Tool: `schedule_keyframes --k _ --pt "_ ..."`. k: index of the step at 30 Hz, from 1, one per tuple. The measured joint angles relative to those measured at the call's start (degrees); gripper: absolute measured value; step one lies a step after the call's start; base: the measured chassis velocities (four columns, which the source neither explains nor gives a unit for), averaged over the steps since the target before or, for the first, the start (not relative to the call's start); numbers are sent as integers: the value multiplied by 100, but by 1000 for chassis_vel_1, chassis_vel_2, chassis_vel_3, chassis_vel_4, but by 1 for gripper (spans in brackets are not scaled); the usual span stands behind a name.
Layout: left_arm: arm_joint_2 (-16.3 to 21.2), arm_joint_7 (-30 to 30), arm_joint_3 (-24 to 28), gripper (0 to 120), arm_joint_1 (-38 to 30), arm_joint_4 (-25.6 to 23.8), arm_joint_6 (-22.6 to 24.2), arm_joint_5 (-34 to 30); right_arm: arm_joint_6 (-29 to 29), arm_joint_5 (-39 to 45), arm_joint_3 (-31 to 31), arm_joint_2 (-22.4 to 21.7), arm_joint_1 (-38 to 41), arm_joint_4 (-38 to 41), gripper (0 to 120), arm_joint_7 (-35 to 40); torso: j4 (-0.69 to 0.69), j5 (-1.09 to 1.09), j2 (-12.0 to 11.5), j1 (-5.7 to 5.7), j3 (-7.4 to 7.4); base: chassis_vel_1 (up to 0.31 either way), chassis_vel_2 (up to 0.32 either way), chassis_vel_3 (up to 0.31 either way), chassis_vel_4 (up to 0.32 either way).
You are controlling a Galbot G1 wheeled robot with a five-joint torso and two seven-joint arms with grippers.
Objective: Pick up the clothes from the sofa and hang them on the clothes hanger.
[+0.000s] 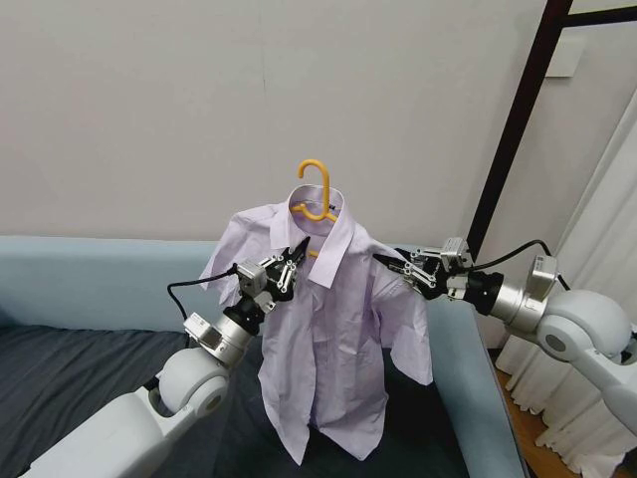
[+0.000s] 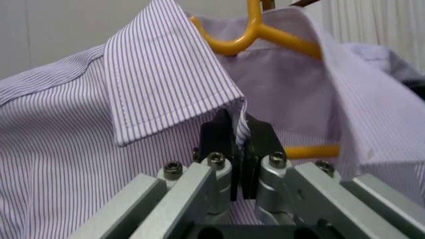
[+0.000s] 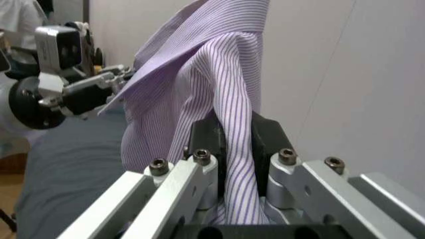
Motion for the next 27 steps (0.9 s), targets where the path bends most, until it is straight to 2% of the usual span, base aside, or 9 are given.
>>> schedule_keyframes --k 3,7,12,14,17,18,22,24,27 --pt "39 -69 -141 2 192 -9 5 99 0 105 0 -27 30 11 8 31 0 0 0 0 0 0 0 0 0" --pt "76 -112 -321 14 415 -62 -4 161 -2 242 -2 -87 78 55 8 131 1 0 0 0 0 0 0 0 0" --pt "97 -223 -510 35 596 -152 -113 188 -74 351 -4 -185 137 154 8 367 0 0 0 0 0 0 0 0 0" --pt "98 -242 -588 39 651 -178 -129 194 -108 372 -4 -215 154 181 8 436 -1 0 0 0 0 0 0 0 0" --pt "149 -264 -845 56 903 -270 -217 228 -205 479 30 -394 248 271 8 693 0 0 0 0 0 0 0 0 0" --pt "149 -264 -845 56 903 -270 -217 228 -205 479 30 -394 248 271 8 693 0 0 0 0 0 0 0 0 0" --pt "199 -432 -1096 74 1317 -383 -345 277 -363 782 75 -821 693 320 8 1057 0 0 0 0 0 0 0 0 0" --pt "178 -530 -1124 77 1396 -391 -356 299 -406 868 91 -912 814 331 8 1139 0 0 0 0 -1 0 0 0 0" --pt "101 -830 -1222 91 1632 -361 -361 377 -483 1106 151 -1136 1079 355 8 1228 0 1 0 0 -1 0 0 0 0"
